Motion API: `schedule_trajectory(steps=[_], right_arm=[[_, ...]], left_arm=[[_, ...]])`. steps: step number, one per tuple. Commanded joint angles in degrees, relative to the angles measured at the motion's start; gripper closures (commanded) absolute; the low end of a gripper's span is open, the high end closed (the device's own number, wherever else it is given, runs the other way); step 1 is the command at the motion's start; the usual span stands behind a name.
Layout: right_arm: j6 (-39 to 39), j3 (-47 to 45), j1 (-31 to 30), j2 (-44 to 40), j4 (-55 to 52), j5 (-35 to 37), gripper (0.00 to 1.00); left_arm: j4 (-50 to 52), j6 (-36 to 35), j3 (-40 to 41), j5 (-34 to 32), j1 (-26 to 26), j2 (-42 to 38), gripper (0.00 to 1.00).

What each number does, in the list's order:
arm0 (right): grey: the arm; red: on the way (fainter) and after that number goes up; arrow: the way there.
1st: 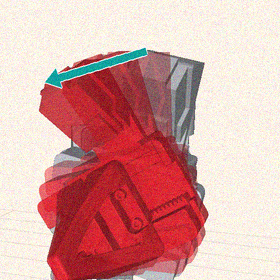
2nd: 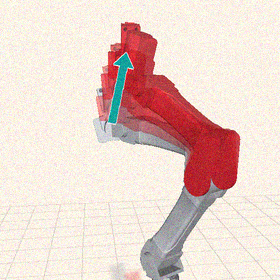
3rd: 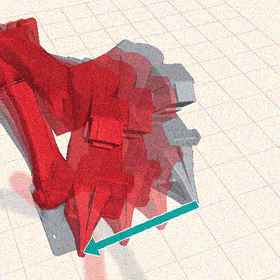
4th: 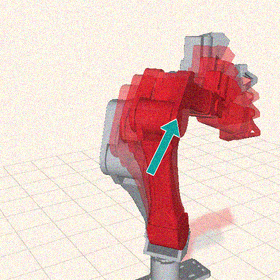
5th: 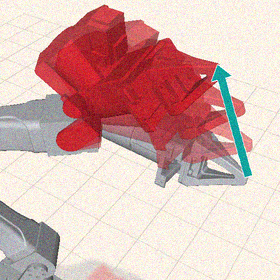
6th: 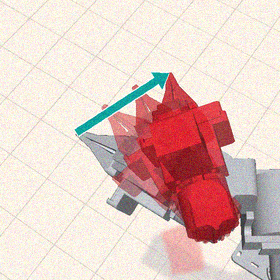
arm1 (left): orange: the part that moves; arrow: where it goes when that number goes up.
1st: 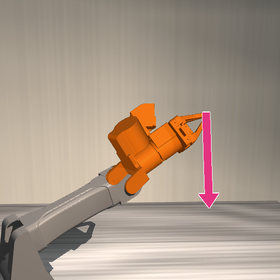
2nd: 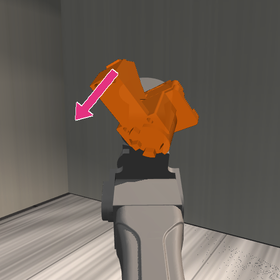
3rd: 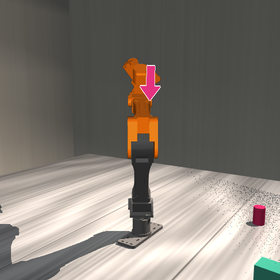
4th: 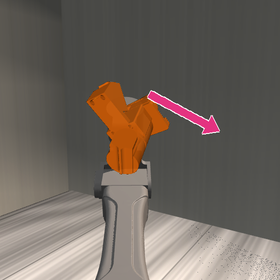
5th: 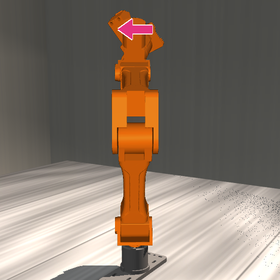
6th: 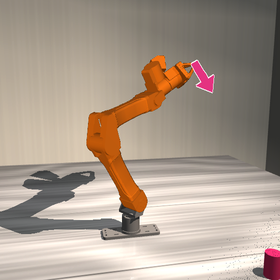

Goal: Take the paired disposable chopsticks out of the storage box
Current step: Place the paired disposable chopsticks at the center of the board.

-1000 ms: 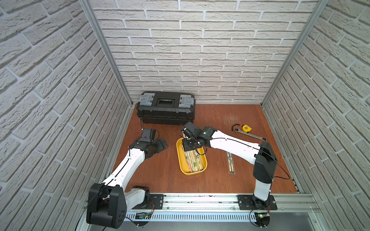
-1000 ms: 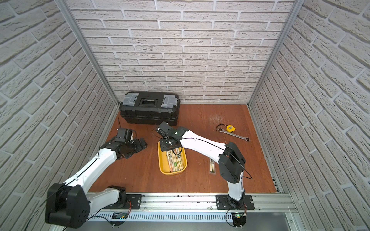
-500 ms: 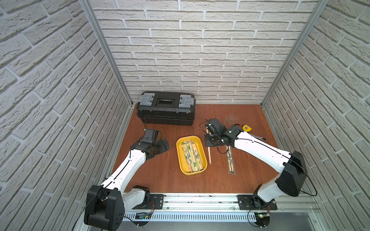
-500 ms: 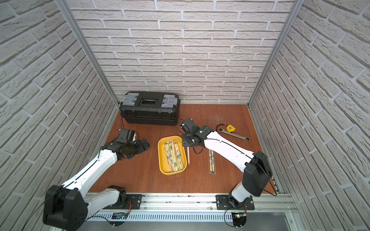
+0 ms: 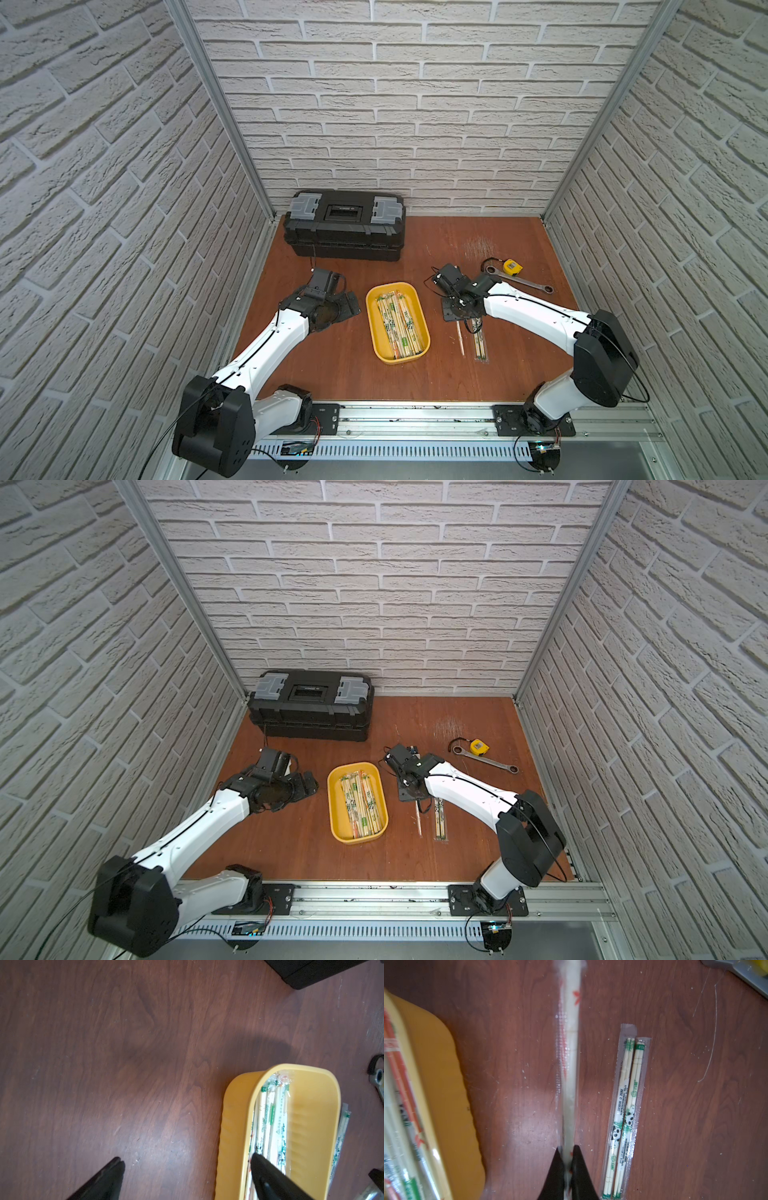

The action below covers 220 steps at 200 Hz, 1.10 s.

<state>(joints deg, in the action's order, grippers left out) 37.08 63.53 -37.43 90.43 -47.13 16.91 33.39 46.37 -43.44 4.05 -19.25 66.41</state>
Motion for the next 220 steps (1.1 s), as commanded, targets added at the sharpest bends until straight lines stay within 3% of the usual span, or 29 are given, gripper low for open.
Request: schedule_trajectory(steps=[1, 98, 202, 220], right_arm=[[1.1, -0.8, 0.5, 1.9, -0.1, 2.7, 0.94], [2.0, 0.0, 1.7, 9.3, -1.7, 5.5, 0.95], [0.2, 1.0, 4.6, 13.2, -1.3, 6.9, 0.92], [0.1, 1.5, 4.8, 13.6, -1.3, 6.8, 0.88]], left_arm=[[1.5, 0.3, -2.7, -1.2, -0.6, 0.6, 0.02], [8.1, -1.9, -5.5, -2.3, -0.5, 0.5, 0.02], [6.1, -1.9, -6.9, -1.7, -0.5, 4.8, 0.02], [5.9, -2.0, -7.4, -1.6, -0.4, 5.6, 0.02]])
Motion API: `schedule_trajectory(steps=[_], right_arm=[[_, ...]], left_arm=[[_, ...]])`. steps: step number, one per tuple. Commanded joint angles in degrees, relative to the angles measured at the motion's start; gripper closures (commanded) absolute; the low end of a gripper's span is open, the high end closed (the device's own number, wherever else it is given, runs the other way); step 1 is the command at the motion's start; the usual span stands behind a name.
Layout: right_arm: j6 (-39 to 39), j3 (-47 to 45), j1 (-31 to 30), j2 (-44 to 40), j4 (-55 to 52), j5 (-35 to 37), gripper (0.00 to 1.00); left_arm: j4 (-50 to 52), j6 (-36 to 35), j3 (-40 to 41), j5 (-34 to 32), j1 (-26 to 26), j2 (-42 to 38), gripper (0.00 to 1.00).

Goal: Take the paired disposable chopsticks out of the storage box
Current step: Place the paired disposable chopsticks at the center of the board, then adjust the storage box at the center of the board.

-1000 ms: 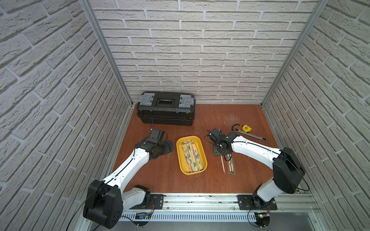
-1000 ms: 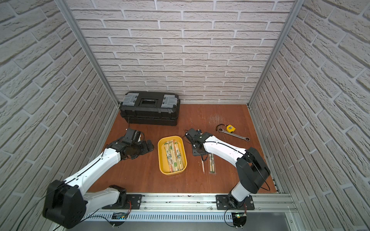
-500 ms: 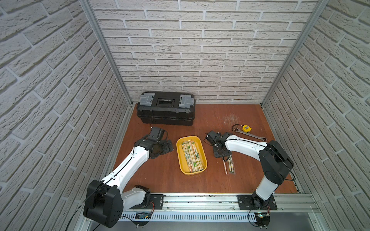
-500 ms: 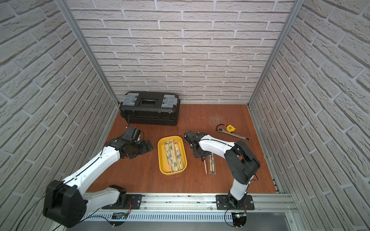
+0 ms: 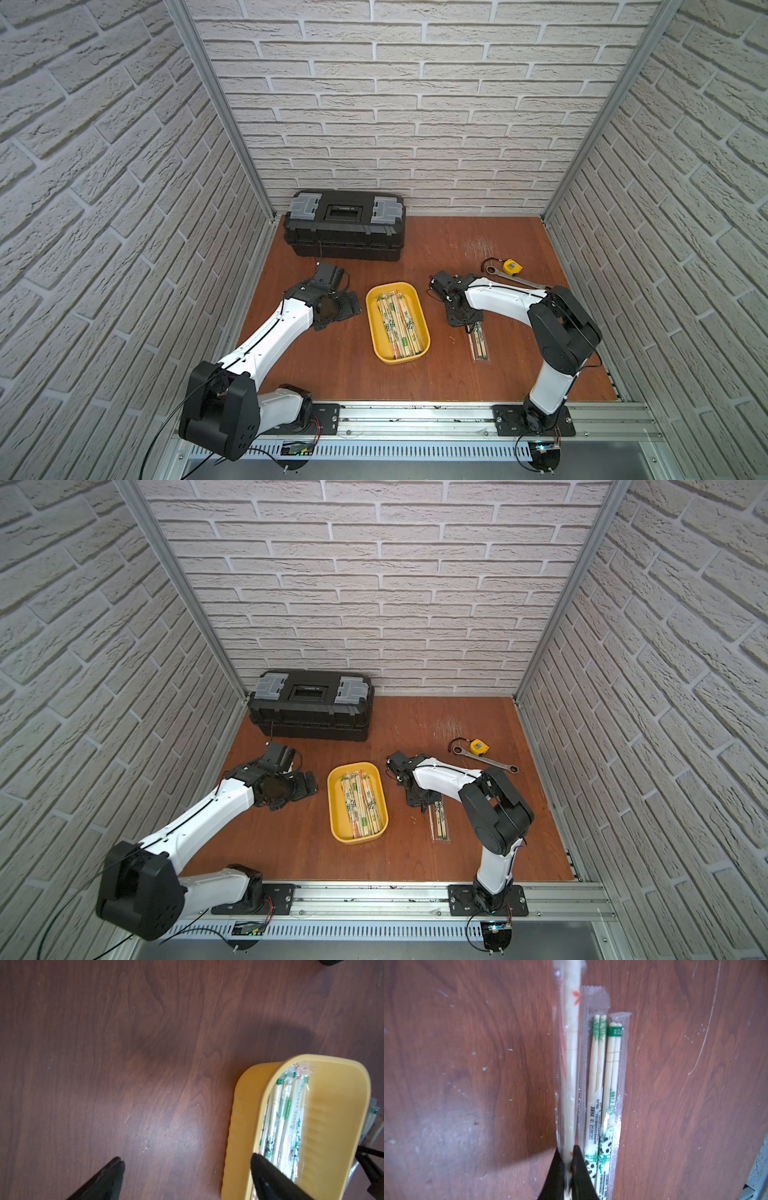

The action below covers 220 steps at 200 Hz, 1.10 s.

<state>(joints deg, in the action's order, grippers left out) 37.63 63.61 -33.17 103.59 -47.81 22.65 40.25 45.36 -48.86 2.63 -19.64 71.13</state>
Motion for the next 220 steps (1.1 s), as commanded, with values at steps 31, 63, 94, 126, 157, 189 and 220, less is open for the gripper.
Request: schedule_trajectory(steps=[31, 63, 94, 126, 157, 189, 220], right_arm=[[-0.6, 1.9, 0.6, -0.5, -1.2, 0.7, 0.71], [-1.0, 3.1, 0.6, -2.6, -2.4, 0.3, 0.68], [-1.2, 3.6, 0.6, -5.2, -1.6, -3.2, 0.67], [-1.1, 4.7, -0.1, -5.1, -0.2, -7.4, 0.66], [0.6, 5.3, -2.2, -3.4, 1.1, -10.1, 0.66], [2.7, 5.5, -4.7, -2.3, 1.8, -11.1, 0.66], [4.2, 5.4, -7.2, -2.9, 1.5, -11.6, 0.67]], left_arm=[[-1.4, -1.3, -2.7, -0.2, -0.1, 2.2, 0.02], [-2.2, -1.5, -3.3, -0.1, 0.0, 3.1, 0.02], [-2.6, -1.8, -3.3, 0.0, 0.0, 3.5, 0.02], [-3.1, -2.4, -3.5, 0.1, 0.3, 3.5, 0.02], [-3.4, -3.0, -5.0, 0.3, 0.5, 4.5, 0.02], [-4.2, -3.9, -5.8, 0.9, 0.8, 5.5, 0.02], [-4.5, -4.3, -6.2, 1.9, 1.0, 6.3, 0.02]])
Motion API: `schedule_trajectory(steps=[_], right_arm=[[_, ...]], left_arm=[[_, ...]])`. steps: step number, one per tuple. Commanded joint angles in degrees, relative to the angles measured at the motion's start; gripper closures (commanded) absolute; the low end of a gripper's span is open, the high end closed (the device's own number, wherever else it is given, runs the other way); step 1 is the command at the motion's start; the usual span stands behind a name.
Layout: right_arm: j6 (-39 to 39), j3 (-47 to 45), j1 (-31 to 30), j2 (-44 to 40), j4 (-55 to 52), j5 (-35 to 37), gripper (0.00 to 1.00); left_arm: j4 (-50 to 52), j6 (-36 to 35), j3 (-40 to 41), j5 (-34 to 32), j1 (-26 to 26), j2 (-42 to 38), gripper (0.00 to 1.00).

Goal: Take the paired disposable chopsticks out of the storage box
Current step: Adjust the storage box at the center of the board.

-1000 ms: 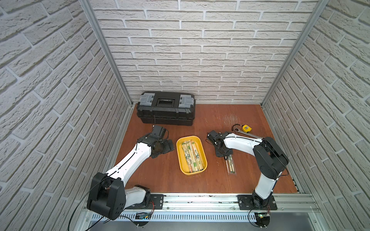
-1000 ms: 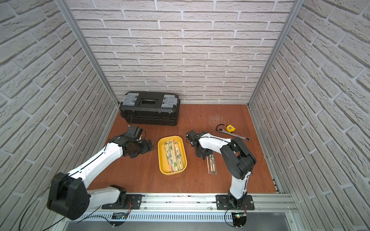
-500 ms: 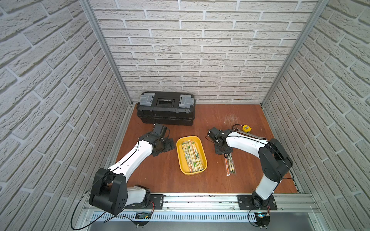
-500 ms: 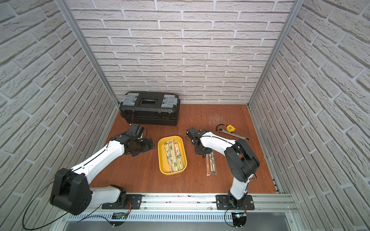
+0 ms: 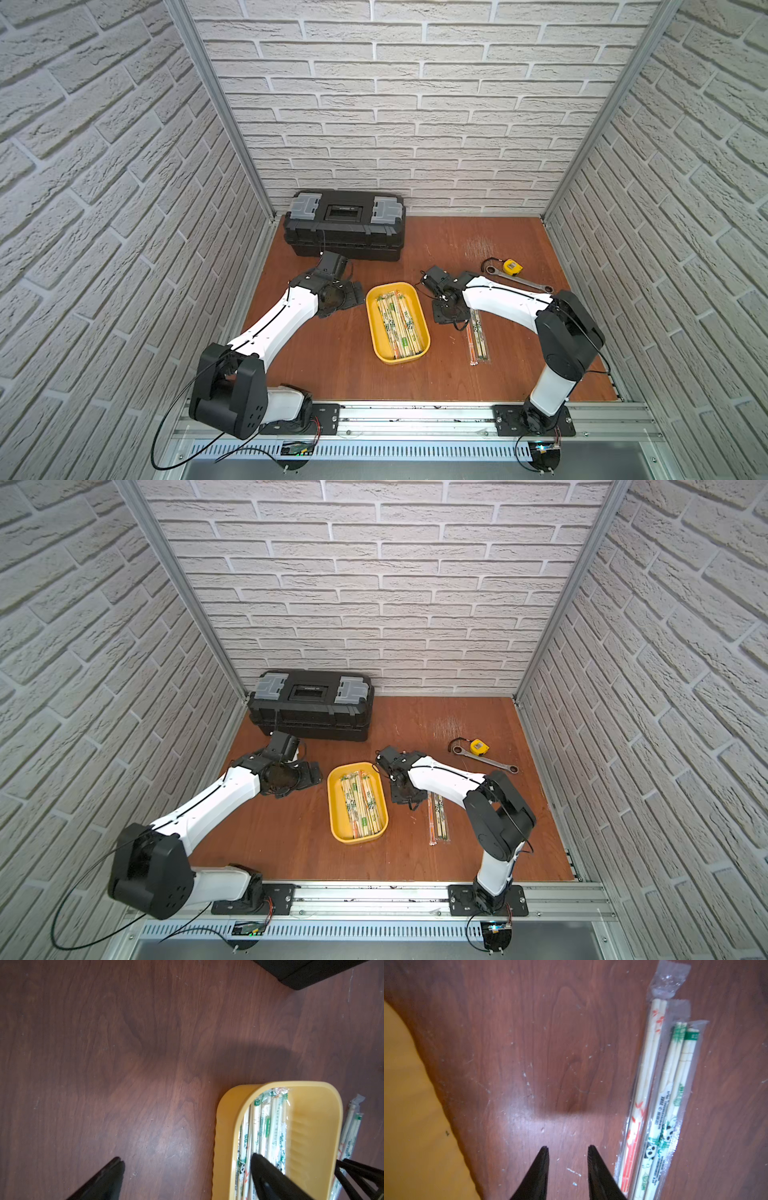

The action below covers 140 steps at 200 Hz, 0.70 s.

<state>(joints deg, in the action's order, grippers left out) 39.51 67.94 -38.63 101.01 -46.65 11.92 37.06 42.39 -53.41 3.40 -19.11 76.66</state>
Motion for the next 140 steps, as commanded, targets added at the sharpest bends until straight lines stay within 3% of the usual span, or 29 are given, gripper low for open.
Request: schedule_trajectory(steps=[1, 70, 140], right_arm=[[2.4, 1.2, -1.8, -0.3, 0.4, -1.0, 0.67], [5.3, 1.9, -8.1, -2.3, -1.7, -1.7, 0.67], [6.1, 2.8, -8.8, -11.1, -7.5, 2.6, 0.65]], left_arm=[[-1.3, -1.3, -1.6, 1.1, 0.5, 0.7, 0.02], [-2.8, -1.3, -1.1, 2.1, 0.6, 1.1, 0.02], [-3.3, -1.7, -0.3, 3.1, 3.1, -0.5, 0.02]])
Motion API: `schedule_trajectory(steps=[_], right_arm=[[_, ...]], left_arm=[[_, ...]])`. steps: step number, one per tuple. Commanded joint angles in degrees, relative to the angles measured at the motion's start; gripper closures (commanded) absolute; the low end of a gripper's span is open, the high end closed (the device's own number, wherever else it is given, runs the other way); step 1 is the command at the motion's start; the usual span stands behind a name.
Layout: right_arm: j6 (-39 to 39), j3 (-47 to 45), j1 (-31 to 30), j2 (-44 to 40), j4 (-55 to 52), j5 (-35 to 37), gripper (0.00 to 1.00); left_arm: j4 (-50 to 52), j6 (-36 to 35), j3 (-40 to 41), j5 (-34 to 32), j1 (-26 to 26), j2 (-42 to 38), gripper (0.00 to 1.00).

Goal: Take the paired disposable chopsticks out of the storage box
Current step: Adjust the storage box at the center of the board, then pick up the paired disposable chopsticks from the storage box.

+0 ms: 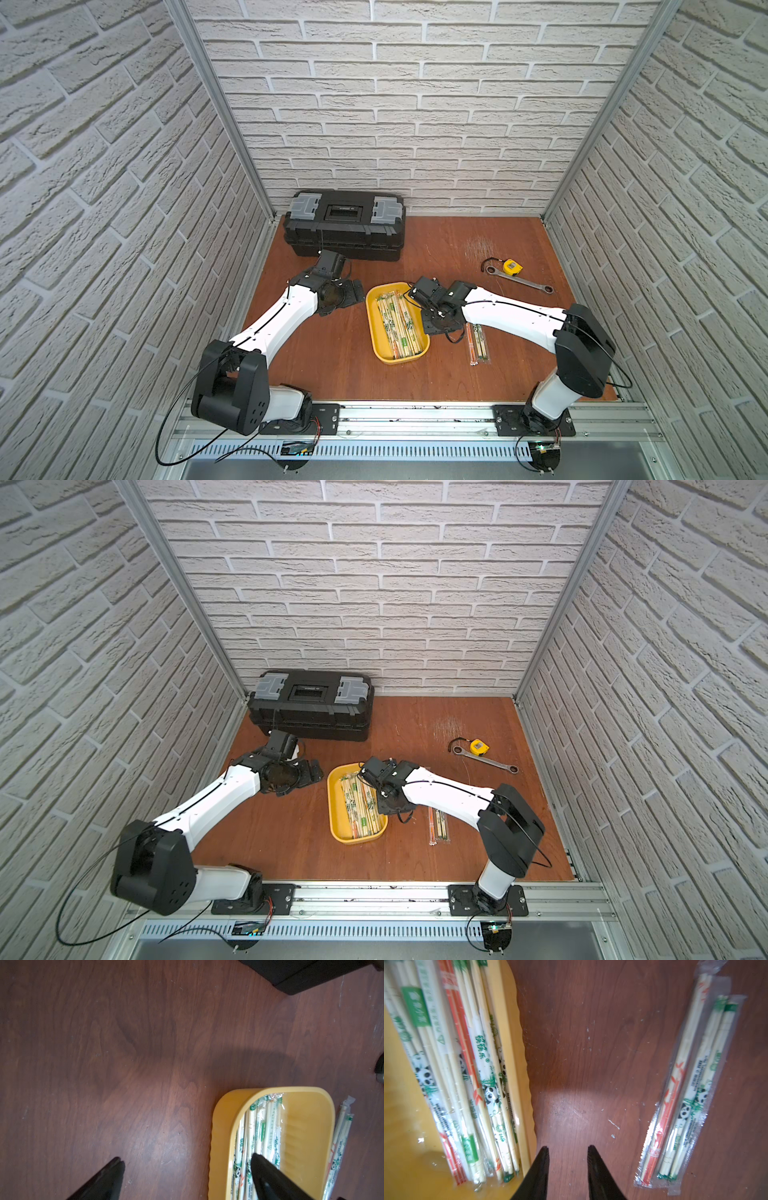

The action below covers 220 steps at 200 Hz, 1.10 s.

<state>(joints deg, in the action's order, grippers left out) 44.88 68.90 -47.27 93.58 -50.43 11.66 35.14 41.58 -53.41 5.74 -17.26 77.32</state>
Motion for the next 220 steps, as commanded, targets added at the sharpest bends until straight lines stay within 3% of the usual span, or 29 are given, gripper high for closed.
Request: schedule_trajectory(steps=[1, 43, 76, 141, 220], right_arm=[[0.7, 1.9, -0.2, -3.7, -3.9, 3.0, 0.65], [-1.4, 6.9, -0.2, -4.9, -4.6, 2.5, 0.47], [-3.0, 11.3, -0.4, -2.0, -3.1, -0.6, 0.44], [-4.7, 19.8, -1.4, 9.1, -0.2, -6.3, 0.55], [-6.4, 27.1, -1.4, 22.8, 0.9, -10.0, 0.69]], left_arm=[[-1.4, -0.9, -0.3, 0.8, 1.2, -1.2, 0.02], [-1.9, -0.7, 0.4, 1.2, 2.4, -2.3, 0.02], [-1.7, -1.0, 0.6, 1.6, 3.4, -2.5, 0.02], [-1.4, -2.2, 0.4, 2.7, 7.2, -2.4, 0.02], [-1.4, -2.2, 0.3, 3.4, 7.9, -1.9, 0.02]])
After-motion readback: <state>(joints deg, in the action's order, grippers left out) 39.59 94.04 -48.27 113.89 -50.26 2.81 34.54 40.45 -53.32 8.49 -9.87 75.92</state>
